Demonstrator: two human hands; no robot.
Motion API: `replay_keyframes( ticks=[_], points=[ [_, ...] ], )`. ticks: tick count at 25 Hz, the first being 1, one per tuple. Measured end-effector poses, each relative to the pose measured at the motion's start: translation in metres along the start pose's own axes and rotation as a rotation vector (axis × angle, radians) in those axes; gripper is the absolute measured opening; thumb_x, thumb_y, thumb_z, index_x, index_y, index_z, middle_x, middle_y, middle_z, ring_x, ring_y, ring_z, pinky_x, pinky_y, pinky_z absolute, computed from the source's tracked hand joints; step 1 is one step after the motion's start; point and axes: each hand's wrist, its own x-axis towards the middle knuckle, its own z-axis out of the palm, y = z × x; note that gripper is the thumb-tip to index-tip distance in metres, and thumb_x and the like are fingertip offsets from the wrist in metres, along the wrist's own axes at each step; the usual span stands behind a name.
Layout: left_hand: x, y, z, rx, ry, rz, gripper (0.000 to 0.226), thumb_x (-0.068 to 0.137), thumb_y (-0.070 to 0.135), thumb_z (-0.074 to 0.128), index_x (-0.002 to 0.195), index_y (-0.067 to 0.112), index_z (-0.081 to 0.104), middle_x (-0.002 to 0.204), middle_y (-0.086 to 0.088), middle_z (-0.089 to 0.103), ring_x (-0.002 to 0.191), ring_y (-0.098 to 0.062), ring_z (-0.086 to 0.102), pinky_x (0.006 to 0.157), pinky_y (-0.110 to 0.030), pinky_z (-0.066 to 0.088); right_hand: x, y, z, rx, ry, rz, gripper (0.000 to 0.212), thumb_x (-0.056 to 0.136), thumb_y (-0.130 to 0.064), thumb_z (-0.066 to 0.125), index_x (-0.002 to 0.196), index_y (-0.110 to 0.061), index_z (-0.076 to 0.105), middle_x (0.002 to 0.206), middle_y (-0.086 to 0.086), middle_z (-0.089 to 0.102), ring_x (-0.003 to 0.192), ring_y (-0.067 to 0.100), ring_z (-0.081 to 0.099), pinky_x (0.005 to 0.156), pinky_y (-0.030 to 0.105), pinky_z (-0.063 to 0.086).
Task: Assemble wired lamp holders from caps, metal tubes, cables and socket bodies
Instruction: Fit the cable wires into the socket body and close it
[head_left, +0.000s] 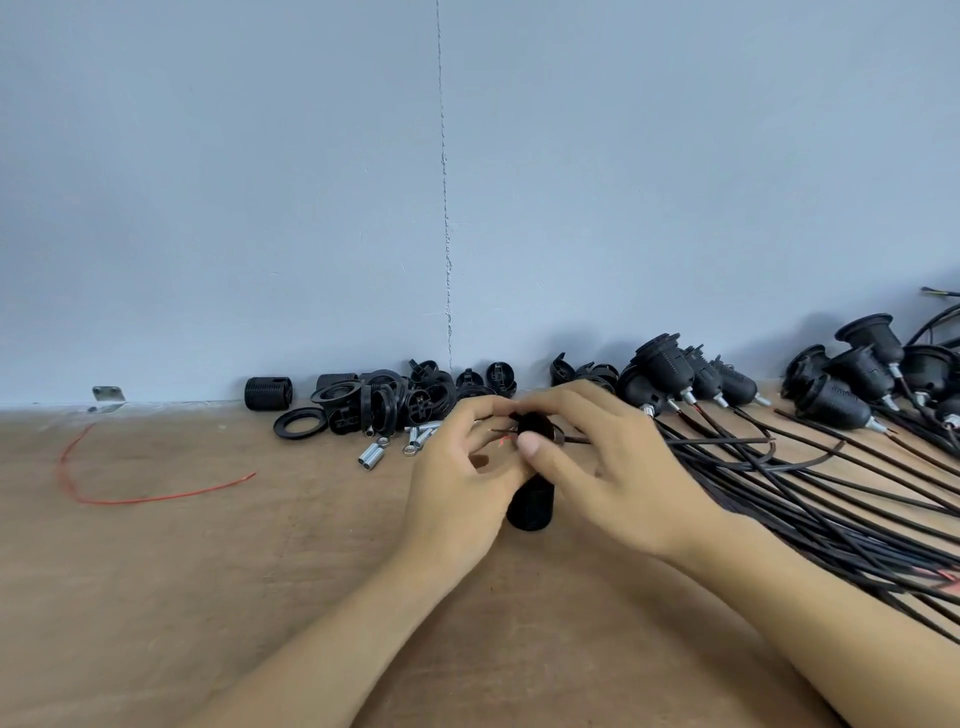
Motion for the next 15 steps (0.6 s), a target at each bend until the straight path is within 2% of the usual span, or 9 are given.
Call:
replay_keyframes(
  ticks=[2, 4, 6, 8, 10, 12, 15],
  points=[
    [-0.001, -0.001, -0.001, 0.023, 0.000, -0.009, 0.036, 0.086, 0.009, 0.078, 0.105, 0.035, 0.063, 0.097, 0.021, 0.076, 0.094, -0.003, 0.072, 0.078, -0.019, 0.054, -0.002, -0.003, 0.007, 0.114, -0.039, 0.036, 0.031, 0.097, -0.040, 0.061, 0.125, -0.027, 0.065, 0.121, -0.012, 0.061, 0.116, 0.007, 0.057, 0.095, 0.018, 0.043],
    [-0.001, -0.002, -0.003, 0.070, -0.020, -0.014, 0.035, 0.084, 0.022, 0.080, 0.104, 0.041, 0.058, 0.099, 0.023, 0.076, 0.095, -0.007, 0.072, 0.086, -0.033, 0.056, -0.004, -0.002, 0.010, 0.180, -0.046, 0.094, 0.029, 0.097, -0.036, 0.061, 0.124, -0.028, 0.067, 0.122, -0.013, 0.060, 0.117, 0.007, 0.055, 0.092, 0.015, 0.042],
    [0.000, -0.002, -0.004, 0.098, -0.035, -0.009, 0.031, 0.082, 0.036, 0.081, 0.101, 0.045, 0.059, 0.101, 0.022, 0.076, 0.098, -0.006, 0.072, 0.093, -0.042, 0.054, -0.004, 0.001, 0.010, 0.231, -0.065, 0.123, 0.028, 0.100, -0.032, 0.054, 0.125, -0.028, 0.067, 0.121, -0.013, 0.058, 0.119, 0.005, 0.053, 0.093, 0.013, 0.041],
    [0.000, -0.003, -0.005, 0.106, -0.045, -0.009, 0.031, 0.083, 0.035, 0.083, 0.101, 0.045, 0.061, 0.103, 0.021, 0.076, 0.103, -0.003, 0.071, 0.098, -0.046, 0.051, -0.005, 0.005, 0.011, 0.252, -0.093, 0.124, 0.030, 0.104, -0.029, 0.047, 0.128, -0.026, 0.065, 0.121, -0.012, 0.058, 0.123, 0.005, 0.051, 0.097, 0.015, 0.040],
    [-0.001, -0.005, -0.005, 0.152, -0.089, -0.022, 0.039, 0.077, 0.039, 0.084, 0.107, 0.047, 0.060, 0.107, 0.023, 0.074, 0.110, 0.002, 0.066, 0.100, -0.043, 0.049, -0.006, 0.008, 0.012, 0.239, -0.091, 0.124, 0.030, 0.106, -0.027, 0.044, 0.128, -0.028, 0.064, 0.118, -0.014, 0.060, 0.123, 0.006, 0.051, 0.097, 0.015, 0.038],
    [-0.004, -0.007, -0.004, 0.258, -0.162, -0.045, 0.053, 0.067, 0.050, 0.081, 0.115, 0.049, 0.058, 0.112, 0.029, 0.069, 0.112, 0.013, 0.059, 0.101, -0.031, 0.047, -0.005, 0.011, 0.012, 0.216, -0.061, 0.153, 0.028, 0.106, -0.026, 0.046, 0.124, -0.032, 0.066, 0.114, -0.015, 0.062, 0.118, 0.005, 0.054, 0.095, 0.017, 0.040],
    [-0.005, -0.010, -0.004, 0.434, -0.181, -0.019, 0.049, 0.065, 0.053, 0.075, 0.111, 0.043, 0.066, 0.104, 0.031, 0.069, 0.100, 0.013, 0.059, 0.093, -0.023, 0.050, -0.004, 0.016, 0.009, 0.162, -0.013, 0.201, 0.023, 0.101, -0.023, 0.056, 0.112, -0.037, 0.071, 0.104, -0.018, 0.063, 0.103, 0.002, 0.058, 0.084, 0.016, 0.041]
  ],
)
